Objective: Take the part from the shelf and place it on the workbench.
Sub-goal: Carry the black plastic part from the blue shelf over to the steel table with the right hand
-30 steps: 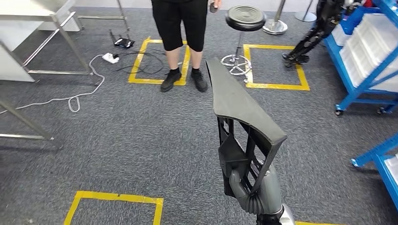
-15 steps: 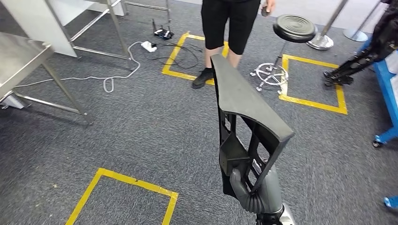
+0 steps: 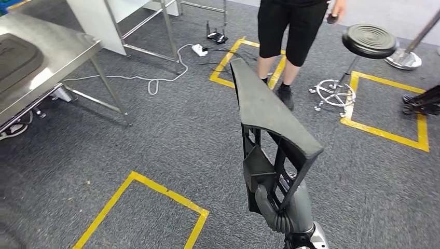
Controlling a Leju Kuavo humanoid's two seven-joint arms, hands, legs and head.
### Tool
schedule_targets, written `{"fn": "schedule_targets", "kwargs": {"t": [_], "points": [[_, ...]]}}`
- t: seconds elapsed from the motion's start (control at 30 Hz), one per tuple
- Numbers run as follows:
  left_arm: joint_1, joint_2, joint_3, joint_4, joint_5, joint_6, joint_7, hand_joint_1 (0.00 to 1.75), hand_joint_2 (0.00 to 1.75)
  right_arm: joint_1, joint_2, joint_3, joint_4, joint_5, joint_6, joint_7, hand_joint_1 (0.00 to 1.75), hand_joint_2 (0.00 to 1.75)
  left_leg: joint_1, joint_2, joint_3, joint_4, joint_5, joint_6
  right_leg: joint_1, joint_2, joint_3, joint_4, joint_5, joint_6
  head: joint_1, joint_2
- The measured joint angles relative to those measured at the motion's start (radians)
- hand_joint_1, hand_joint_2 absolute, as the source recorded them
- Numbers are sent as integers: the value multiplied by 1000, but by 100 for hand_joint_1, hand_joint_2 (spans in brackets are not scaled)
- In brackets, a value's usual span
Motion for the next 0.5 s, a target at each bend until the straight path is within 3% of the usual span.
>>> {"fn": "schedule_targets", "kwargs": {"t": [0.07, 0.13, 0.17, 0.2, 0.27, 0.3, 0.37, 0.43, 0.5], "points": [[0, 0, -1, 0, -18, 56, -1, 0, 175, 0, 0, 0, 0, 0, -3, -1, 175, 175, 2, 17, 53, -88, 51, -1, 0, -26, 5, 0, -4, 2, 0, 0], [-1, -1, -2, -1, -26, 86, -3, 0, 175, 0, 0, -1, 0, 0, -6, -1, 175, 175, -3, 69, 125, -216, 93, 5, 5, -47, 13, 1, -12, 10, -1, 0], [-2, -3, -2, -1, -28, 91, -6, 0, 175, 0, 0, -1, 0, 0, -8, -2, 175, 175, -6, 87, 144, -252, 100, 10, 9, -56, 16, 2, -15, 15, 0, 0], [-4, -4, -2, -2, -28, 93, -10, 0, 175, 1, 0, -1, 0, -1, -10, -2, 175, 175, -10, 95, 148, -265, 99, 15, 14, -66, 18, 1, -17, 19, 0, 0], [-6, -6, -2, -2, -27, 94, -18, 0, 175, 3, 0, -1, 0, -2, -12, -2, 175, 175, -12, 67, 143, -267, 102, 26, 17, -86, 21, -2, -20, 26, 0, 0], [-6, -8, -2, -3, -27, 93, -22, 0, 175, 4, 0, -1, 0, -3, -12, -2, 175, 175, -11, 52, 142, -269, 104, 31, 16, -80, 20, 3, -25, 31, 0, 0], [-8, -10, -2, -3, -26, 93, -25, 0, 175, 5, -1, -2, 0, -3, -14, -3, 175, 175, -5, 22, 140, -274, 111, 44, 13, -24, -6, 60, -58, 33, 3, 0], [-12, -12, -2, -4, -25, 93, -26, 0, 175, 9, -1, -4, 0, -3, -16, -4, 175, 175, -2, -9, 135, -274, 115, 54, 10, 39, -73, 195, -113, 27, 6, 0], [-13, -14, -2, -4, -24, 93, -26, 0, 175, 13, -2, -5, 0, -4, -16, -4, 175, 175, -2, -43, 130, -274, 119, 58, 9, 56, -132, 299, -140, 29, 7, 0]]}}
